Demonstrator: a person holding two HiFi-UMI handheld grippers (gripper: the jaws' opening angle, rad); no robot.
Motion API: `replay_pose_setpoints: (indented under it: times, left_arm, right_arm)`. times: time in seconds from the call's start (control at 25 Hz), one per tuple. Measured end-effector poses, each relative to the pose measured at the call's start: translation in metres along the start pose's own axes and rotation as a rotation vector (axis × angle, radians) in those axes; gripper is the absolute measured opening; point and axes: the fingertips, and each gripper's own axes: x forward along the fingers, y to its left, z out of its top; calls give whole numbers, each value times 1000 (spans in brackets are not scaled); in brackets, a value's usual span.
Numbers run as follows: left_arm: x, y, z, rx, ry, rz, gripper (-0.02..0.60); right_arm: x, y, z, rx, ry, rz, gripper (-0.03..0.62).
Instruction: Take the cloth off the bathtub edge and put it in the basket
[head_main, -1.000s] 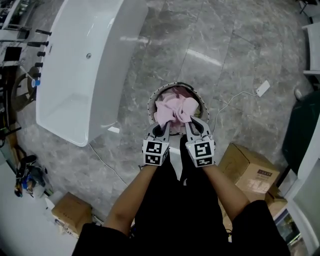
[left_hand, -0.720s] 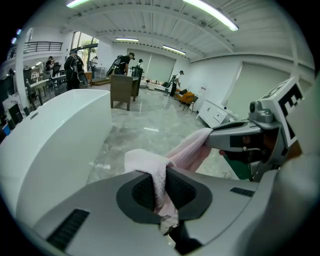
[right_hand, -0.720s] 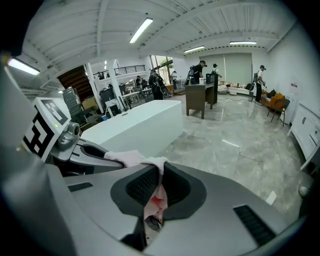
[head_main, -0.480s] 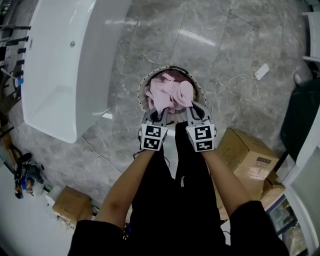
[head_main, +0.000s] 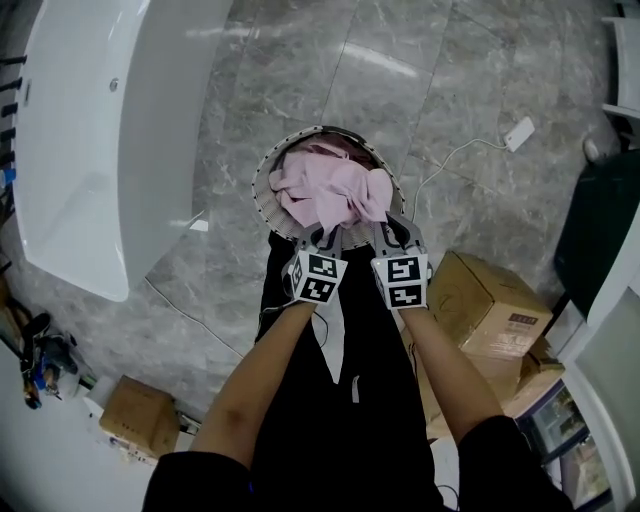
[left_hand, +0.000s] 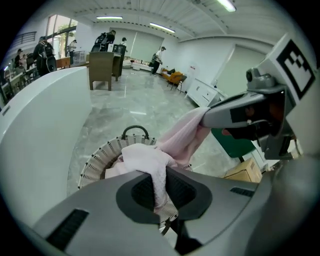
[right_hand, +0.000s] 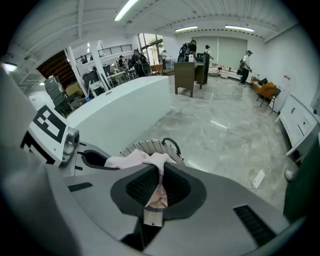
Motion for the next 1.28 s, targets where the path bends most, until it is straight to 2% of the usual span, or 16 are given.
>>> replay_pose_setpoints:
  times: [0.08,0.28,0.36,0.48,0.56,0.64,0.68,0.72,0.8,0.92,1.08,1.28]
  left_arm:
    - [13,7,-5,8,20,-7,34]
    - [34,15,-28,-51,54,-36,38]
    - [39,18,-38,-47,68,-36,53]
    - [45,24,-49,-24,81,-26,68]
    - [49,21,-58,-45,100,-45,92]
    - [49,14,-67,-90,134,-91,109]
    - [49,12,-70,-106,150,-115,149]
    - [47,10,-71,-110,160,-131,183]
    - [44,10,-71,-95,166,-141,196]
    - [39,15,-73,-93,160,-113,226]
    - [39,17,-71,-111,148,-77,262]
    - [28,21,-63,-83,113,-27,287]
  right_arm:
    - [18,-3,-10,-7,45,-3,43]
    - [48,-2,-44,9,149,49,43]
    - [57,-3,-57,4,185,53,44]
    - [70,-8,-74,36,207,60,44]
    - [73,-9,-85,42,217,80,44]
    - [72,-6,-92,22,230,94,66]
    - [71,-4,-95,15,238,99,81]
    - [70,-2,-96,8,246,102,103]
    - [68,1,-98,-3,260,99,142]
    - [63,3,-93,2,239,83,168]
    - [56,2,-85,27,214,71,170]
    - [48,9,-84,18,199,88,170]
